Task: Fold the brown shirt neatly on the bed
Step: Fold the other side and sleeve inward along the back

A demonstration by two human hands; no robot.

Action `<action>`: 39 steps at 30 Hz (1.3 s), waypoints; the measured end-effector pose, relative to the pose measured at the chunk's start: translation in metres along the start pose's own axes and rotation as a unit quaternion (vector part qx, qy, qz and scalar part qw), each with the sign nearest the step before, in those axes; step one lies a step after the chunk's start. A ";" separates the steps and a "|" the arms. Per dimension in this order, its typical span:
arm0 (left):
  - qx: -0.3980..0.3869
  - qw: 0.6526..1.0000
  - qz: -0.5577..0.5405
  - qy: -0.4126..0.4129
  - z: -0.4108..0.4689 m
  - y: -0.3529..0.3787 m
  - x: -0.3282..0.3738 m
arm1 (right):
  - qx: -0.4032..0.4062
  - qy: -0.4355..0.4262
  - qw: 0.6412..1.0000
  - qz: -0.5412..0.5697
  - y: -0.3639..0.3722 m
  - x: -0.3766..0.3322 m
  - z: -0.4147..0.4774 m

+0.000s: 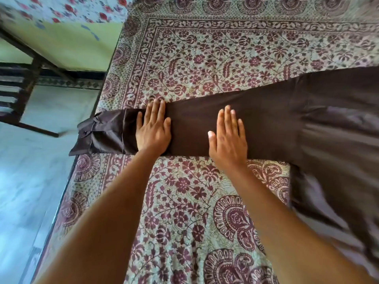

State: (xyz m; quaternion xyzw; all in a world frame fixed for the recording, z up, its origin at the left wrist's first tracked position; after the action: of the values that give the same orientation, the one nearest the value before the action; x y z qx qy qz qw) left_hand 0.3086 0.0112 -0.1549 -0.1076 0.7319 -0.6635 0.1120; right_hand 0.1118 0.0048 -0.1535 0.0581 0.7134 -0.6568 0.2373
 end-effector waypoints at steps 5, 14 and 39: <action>-0.009 1.000 -0.008 0.001 0.001 0.000 0.000 | 0.000 -0.005 1.000 -0.011 0.034 -0.053 -0.001; -0.008 0.996 0.070 0.060 -0.012 -0.008 -0.076 | 0.023 -0.009 0.999 -0.034 0.037 -0.054 -0.001; -0.050 0.959 -0.057 -0.273 -0.028 -0.013 -0.164 | 0.034 -0.008 0.999 -0.040 0.041 -0.054 -0.001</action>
State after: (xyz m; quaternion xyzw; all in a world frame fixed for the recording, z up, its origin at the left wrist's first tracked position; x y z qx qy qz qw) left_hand 0.4562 0.0864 -0.1357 -0.3319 0.6985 -0.5765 0.2640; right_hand 0.1752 0.0230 -0.1680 0.0327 0.6904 -0.6902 0.2142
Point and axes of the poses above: each hand's wrist, its own z-axis towards the middle knuckle, its own y-axis out of the palm, x = y × z, the point moved 1 cm from there along z, towards the middle knuckle, and after that the axes turned 9 degrees about z, right-handed, at the moved point
